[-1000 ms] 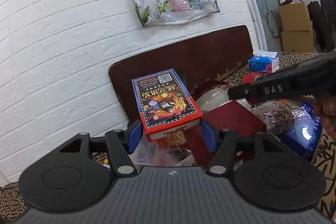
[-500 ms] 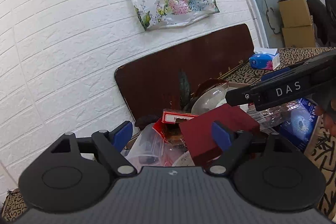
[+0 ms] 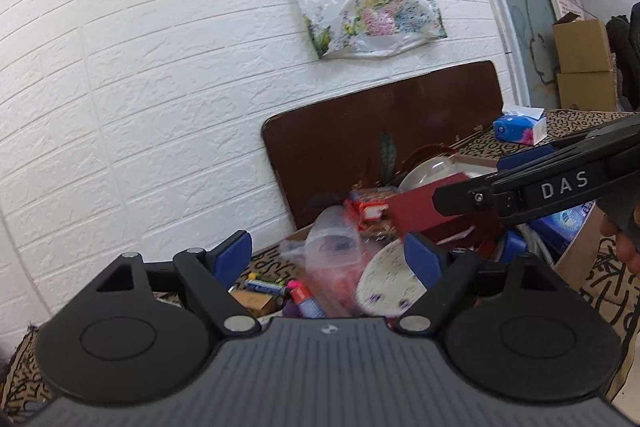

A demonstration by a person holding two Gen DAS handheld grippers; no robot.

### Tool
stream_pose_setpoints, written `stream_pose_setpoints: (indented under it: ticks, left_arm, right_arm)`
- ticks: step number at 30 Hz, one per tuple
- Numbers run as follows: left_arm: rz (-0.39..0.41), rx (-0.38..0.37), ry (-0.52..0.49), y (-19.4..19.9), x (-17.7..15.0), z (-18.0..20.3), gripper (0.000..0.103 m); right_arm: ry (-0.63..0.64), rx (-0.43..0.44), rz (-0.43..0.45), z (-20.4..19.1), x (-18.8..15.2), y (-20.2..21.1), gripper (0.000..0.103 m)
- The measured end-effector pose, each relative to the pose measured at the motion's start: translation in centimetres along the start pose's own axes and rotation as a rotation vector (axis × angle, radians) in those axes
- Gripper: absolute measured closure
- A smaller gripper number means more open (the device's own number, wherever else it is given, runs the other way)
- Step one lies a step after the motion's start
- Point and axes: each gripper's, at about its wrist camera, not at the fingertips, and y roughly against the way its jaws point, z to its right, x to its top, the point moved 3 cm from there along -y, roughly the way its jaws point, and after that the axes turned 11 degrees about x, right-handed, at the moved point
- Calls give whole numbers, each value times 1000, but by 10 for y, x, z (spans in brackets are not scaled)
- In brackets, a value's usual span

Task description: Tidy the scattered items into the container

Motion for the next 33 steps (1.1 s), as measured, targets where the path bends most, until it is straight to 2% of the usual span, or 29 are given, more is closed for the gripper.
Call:
stream_pose_setpoints:
  ticks: [10,19,22,33]
  left_arm:
    - [-130,98,89,-4,-33,-38,17]
    - [-305,307,231,-15,-65,-90,17]
    - [-351,339,272,-16,-77,-107,17]
    - [-420,396,266,-26,-106,-138,17]
  right_arm:
    - [47,103,-41,-53,-7,-26,2]
    - [93,210,-94,-105,-16,-56,1]
    - [110,238,-119,-119,-21,-68,1]
    - [130,299,-222,-149,-49,-107,1]
